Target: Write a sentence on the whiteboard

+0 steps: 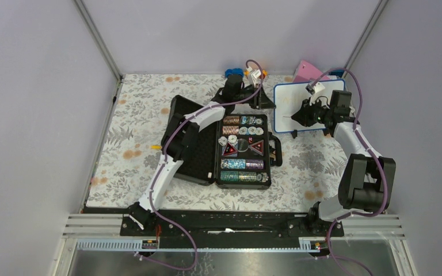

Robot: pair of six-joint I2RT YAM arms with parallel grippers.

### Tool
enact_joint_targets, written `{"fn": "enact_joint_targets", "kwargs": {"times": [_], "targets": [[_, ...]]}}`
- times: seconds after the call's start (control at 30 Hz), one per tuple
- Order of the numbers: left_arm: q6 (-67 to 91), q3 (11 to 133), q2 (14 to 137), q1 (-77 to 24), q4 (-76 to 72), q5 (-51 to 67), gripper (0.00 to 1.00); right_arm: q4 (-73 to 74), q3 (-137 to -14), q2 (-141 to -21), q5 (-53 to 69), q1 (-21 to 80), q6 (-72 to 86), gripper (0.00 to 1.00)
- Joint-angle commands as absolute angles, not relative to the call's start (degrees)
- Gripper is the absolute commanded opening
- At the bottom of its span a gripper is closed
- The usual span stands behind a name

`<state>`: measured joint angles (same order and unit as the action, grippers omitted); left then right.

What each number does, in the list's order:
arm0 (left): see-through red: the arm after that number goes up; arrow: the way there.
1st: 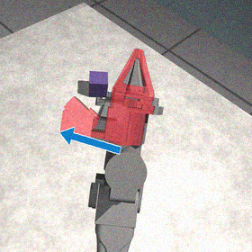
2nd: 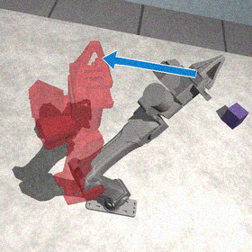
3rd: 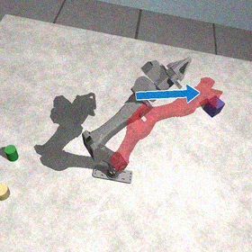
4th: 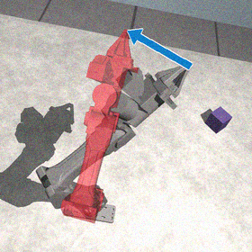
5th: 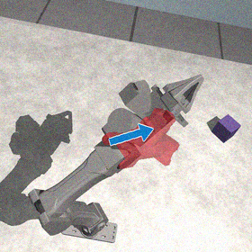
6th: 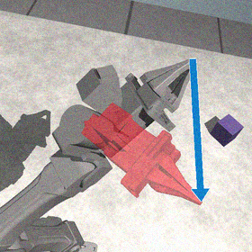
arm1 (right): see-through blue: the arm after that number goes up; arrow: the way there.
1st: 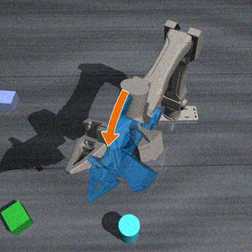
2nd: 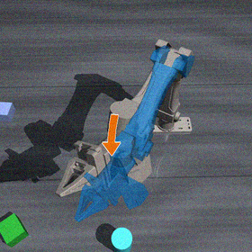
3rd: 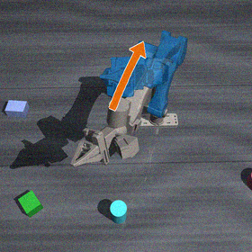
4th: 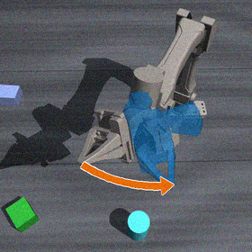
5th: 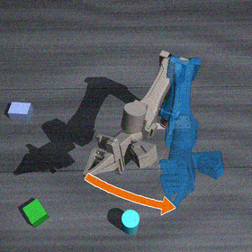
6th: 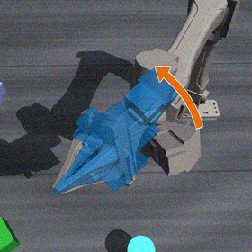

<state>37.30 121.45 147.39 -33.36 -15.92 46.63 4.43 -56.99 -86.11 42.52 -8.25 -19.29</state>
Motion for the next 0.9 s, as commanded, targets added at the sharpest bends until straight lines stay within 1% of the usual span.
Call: {"fn": "enact_joint_targets", "kwargs": {"times": [0.0,0.07,0.2,0.37,0.5,0.63,0.87], "targets": [[36.31,125.18,149.04,-34.04,-17.74,45.98,0.37,3.43,-58.13,-86.24,42.11,-8.0,-20.91,0.0],[36.73,125.73,149.52,-34.3,-18.26,46.45,0.36,3.02,-58.27,-86.61,42.2,-8.0,-20.8,0.0],[37.26,126.73,150.39,-34.93,-18.65,46.65,0.24,2.13,-58.74,-87.51,42.0,-8.0,-20.39,0.0],[36.7,127.38,150.74,-34.89,-17.98,45.71,0.2,2.05,-59.07,-87.76,42.16,-8.0,-20.74,0.0],[36.33,127.77,151.13,-34.81,-17.47,45.35,0.12,1.67,-59.22,-88.13,41.56,-8.0,-20.98,0.0],[36.13,127.79,151.26,-34.73,-17.11,45.79,0.0,1.29,-59.4,-88.39,42.17,-8.0,-20.92,0.0],[35.03,127.58,150.85,-34.54,-16.35,45.62,0.0,0.59,-60.14,-88.77,41.59,-8.0,-21.05,0.0]]}}
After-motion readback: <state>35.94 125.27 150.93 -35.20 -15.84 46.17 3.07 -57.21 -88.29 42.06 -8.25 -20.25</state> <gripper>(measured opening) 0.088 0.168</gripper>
